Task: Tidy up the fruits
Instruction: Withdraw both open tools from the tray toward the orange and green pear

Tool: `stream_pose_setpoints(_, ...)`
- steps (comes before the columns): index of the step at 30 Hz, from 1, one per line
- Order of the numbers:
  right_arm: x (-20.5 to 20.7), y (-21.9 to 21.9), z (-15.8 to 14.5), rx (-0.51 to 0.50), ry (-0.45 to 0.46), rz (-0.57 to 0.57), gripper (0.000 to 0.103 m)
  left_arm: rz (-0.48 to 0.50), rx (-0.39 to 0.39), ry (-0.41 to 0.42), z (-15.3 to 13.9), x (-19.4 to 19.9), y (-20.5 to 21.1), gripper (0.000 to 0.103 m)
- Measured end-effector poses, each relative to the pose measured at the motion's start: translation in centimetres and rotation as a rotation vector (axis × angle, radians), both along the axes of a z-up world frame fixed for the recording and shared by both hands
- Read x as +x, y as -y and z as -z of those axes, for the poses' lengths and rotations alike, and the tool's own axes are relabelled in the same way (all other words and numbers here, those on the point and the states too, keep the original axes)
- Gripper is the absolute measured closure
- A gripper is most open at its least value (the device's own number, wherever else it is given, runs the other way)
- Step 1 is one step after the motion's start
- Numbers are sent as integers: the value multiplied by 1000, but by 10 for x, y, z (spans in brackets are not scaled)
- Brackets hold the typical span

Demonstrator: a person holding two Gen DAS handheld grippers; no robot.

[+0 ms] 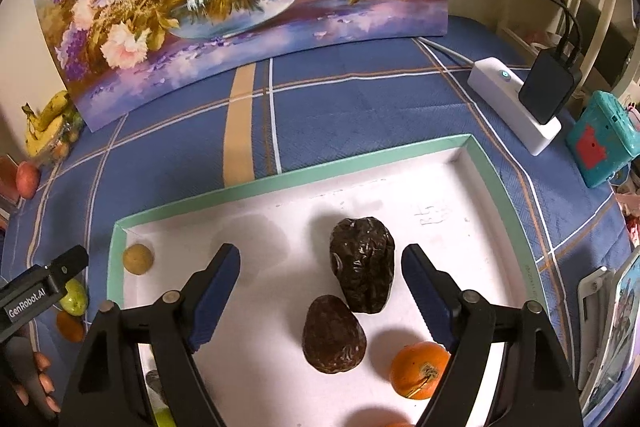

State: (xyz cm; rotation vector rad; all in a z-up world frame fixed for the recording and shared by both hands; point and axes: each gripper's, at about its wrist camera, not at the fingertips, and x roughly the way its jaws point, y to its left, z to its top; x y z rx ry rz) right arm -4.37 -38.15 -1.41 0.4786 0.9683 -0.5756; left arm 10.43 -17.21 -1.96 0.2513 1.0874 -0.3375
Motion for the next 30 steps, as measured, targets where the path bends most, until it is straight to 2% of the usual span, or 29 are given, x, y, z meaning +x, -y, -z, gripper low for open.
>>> stream_pose_setpoints(12,-6,-25,-20,17,14,-7,19,35,31,25,-26,-9,-29,0)
stream_pose_setpoints(16,-10,-37,-24,20,0,-21,19,9,34,43,-34,-13,-46,0)
stream_pose_setpoints(24,-24,-51,-39,4,-4,-25,19,6,50,30,-33,-26,-69,0)
stream_pose_setpoints(30,-34,-64,-43,19,4,-32,19,-12,24,-7,-29,-37,-85,0)
